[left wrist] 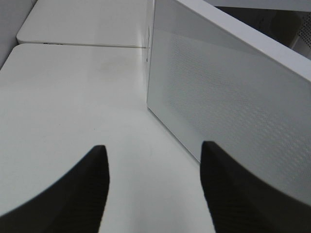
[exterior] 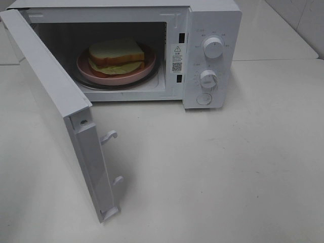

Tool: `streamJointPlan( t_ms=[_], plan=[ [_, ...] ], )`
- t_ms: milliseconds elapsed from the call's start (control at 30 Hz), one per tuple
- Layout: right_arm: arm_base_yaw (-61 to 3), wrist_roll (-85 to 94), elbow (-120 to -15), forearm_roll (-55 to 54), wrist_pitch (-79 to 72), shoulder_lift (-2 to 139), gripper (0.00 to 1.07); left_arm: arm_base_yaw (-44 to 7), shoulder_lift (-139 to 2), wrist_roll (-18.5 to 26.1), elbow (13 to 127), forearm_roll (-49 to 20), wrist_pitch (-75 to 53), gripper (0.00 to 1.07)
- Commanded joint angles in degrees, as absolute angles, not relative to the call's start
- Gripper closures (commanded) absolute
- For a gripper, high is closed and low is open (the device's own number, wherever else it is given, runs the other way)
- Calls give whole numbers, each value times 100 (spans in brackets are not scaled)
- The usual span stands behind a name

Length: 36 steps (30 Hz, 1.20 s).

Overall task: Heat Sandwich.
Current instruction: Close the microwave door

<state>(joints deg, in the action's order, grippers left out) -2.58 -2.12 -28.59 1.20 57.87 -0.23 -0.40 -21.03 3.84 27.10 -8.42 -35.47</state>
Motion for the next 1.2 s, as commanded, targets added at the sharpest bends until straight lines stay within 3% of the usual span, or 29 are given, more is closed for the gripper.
streamJointPlan(
  t_ms=[33,133,167,200,267,800,933,1200],
  plan=[
    [-218,-218,-2859,109,5695,-178,32,-74,-2538,395,2527,-831,-2756,72],
    [-218,-218,-2859,109,5695,-178,32,-74,-2951,395,2424,-837,-2343,88],
    [-218,-218,-2859,109,5695,-178,32,-74,-2951,395,2424,-837,-2343,88],
    [-218,-218,-2859,109,5695,-178,32,-74,-3220,395,2378,-837,-2086,99],
    [-218,-218,-2859,109,5695,-178,32,-74,-3489,395,2343,-837,-1759,107],
    [-218,-218,-2859,109,5695,-178,32,-74,-5695,292,1684,-653,2315,107],
    [-218,-218,-2859,109,5695,-178,32,-74,-6646,-281,1679,269,3466,107],
    [-218,-218,-2859,109,5695,-178,31,-74,-7506,-802,1684,928,4142,107]
  ],
)
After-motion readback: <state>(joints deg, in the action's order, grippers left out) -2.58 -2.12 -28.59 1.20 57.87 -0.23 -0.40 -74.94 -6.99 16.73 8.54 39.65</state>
